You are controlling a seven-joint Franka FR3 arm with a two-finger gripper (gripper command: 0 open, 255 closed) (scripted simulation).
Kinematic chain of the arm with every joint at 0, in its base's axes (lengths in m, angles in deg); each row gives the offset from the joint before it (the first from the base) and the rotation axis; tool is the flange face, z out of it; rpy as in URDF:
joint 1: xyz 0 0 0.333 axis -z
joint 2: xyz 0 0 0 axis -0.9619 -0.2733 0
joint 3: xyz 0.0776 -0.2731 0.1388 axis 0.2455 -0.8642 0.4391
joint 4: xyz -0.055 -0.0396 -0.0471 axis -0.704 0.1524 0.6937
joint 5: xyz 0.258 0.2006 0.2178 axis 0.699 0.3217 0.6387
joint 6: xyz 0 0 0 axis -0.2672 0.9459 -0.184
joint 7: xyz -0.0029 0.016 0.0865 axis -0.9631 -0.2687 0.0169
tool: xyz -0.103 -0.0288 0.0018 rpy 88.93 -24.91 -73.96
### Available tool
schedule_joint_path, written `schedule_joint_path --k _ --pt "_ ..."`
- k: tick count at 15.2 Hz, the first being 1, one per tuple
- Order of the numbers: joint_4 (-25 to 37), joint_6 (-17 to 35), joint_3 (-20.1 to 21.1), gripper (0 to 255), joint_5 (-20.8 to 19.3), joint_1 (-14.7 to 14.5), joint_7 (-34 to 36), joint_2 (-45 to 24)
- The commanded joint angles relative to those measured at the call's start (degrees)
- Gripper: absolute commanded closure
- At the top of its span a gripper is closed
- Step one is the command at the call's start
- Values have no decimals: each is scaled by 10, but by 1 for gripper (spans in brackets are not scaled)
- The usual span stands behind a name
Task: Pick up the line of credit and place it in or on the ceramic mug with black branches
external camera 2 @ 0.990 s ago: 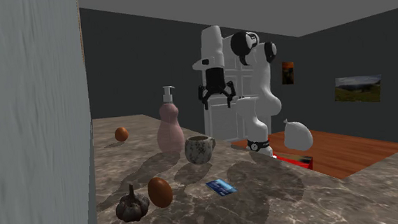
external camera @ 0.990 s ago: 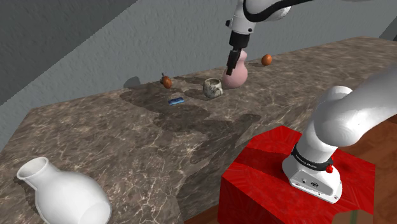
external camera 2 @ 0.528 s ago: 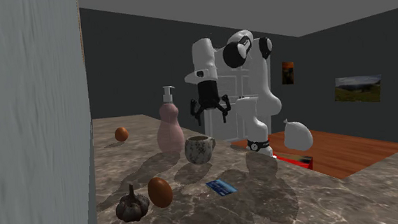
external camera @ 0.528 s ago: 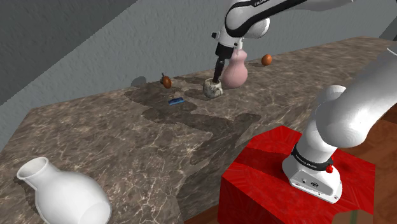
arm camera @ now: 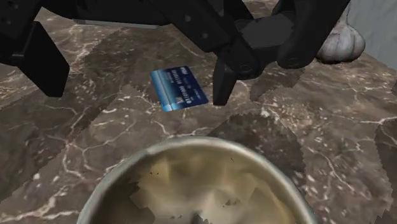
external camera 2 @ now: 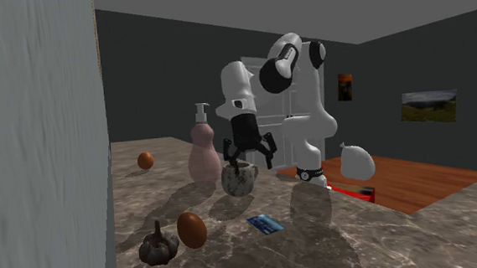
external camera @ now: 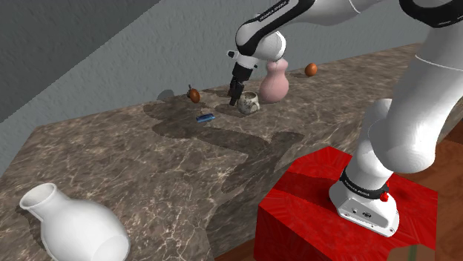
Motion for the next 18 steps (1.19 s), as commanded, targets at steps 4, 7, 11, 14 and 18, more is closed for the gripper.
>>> schedule_joint_path --k 4,7,11,14,18 --pt "87 -3 9 0 134 -11 -164 -112" --pt "141 -14 29 0 193 -4 -241 -170" --pt "187 -21 51 0 234 5 -295 -218" --pt "193 -10 58 0 247 3 -302 -236" --pt "201 3 67 0 263 2 -310 -257"
